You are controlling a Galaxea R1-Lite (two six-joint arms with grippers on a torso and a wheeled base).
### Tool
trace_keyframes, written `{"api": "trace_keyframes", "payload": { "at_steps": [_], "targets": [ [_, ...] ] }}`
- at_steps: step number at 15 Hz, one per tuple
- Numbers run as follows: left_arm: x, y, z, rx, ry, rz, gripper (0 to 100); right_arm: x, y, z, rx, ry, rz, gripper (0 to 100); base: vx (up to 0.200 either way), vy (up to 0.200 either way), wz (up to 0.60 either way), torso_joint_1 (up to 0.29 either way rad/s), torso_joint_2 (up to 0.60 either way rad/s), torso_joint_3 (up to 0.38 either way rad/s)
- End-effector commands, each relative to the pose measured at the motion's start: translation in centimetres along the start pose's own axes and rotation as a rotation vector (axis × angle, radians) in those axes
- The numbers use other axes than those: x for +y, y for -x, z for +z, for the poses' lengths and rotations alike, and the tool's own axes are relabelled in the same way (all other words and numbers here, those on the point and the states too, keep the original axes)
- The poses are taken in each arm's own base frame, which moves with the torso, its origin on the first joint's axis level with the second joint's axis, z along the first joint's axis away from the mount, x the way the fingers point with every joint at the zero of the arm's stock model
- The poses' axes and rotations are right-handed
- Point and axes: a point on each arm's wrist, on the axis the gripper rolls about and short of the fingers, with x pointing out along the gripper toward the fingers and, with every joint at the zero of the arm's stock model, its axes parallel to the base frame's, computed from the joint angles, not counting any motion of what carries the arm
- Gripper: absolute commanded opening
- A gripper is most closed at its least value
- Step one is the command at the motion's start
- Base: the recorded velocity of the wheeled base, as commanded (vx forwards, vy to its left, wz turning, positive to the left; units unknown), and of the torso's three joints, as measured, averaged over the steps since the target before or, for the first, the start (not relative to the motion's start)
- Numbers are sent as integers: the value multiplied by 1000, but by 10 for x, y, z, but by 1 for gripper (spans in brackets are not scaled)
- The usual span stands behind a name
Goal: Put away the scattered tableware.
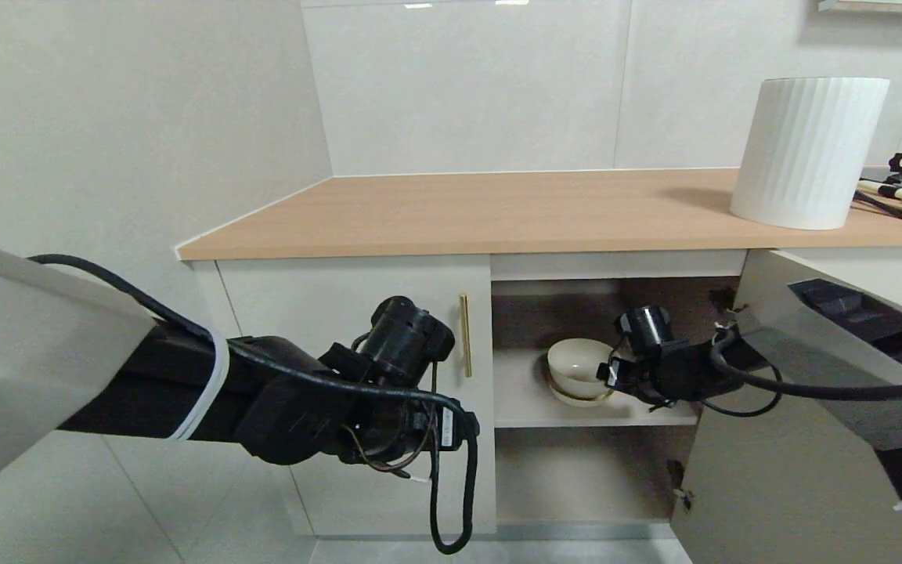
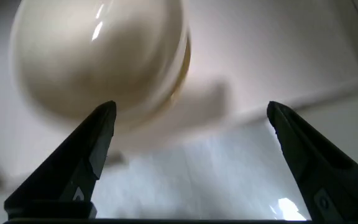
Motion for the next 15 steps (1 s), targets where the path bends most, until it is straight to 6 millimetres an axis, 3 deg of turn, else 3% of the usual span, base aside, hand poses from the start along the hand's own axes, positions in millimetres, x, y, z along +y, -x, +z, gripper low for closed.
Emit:
{"api": "trace_keyframes", "payload": {
  "at_steps": [1, 3, 5, 8, 9, 11, 12, 15],
  "targets": [
    [8, 32, 8, -66, 22, -25, 100, 4, 86, 8, -5, 54, 86, 100, 0, 0, 0, 0, 0, 0],
    [26, 60, 15, -128, 61, -25, 100, 1, 132, 1, 12, 109, 129, 100, 0, 0, 0, 0, 0, 0],
    [37, 96, 1, -169, 28, -47, 100, -10, 181, -17, 60, 155, 186, 100, 0, 0, 0, 0, 0, 0],
    [49, 129, -18, -213, -12, -71, 100, -32, 242, -37, 110, 241, 265, 100, 0, 0, 0, 0, 0, 0],
    [53, 132, -25, -212, -3, -67, 100, -34, 253, -40, 125, 257, 281, 100, 0, 0, 0, 0, 0, 0],
    [55, 134, -28, -210, 0, -68, 100, -34, 257, -42, 133, 263, 282, 100, 0, 0, 0, 0, 0, 0],
    [60, 144, -36, -221, 28, -81, 100, -40, 270, -45, 146, 258, 284, 100, 0, 0, 0, 0, 0, 0],
    [58, 141, -33, -254, 46, -99, 100, -43, 278, -58, 179, 207, 287, 100, 0, 0, 0, 0, 0, 0]
  ]
}}
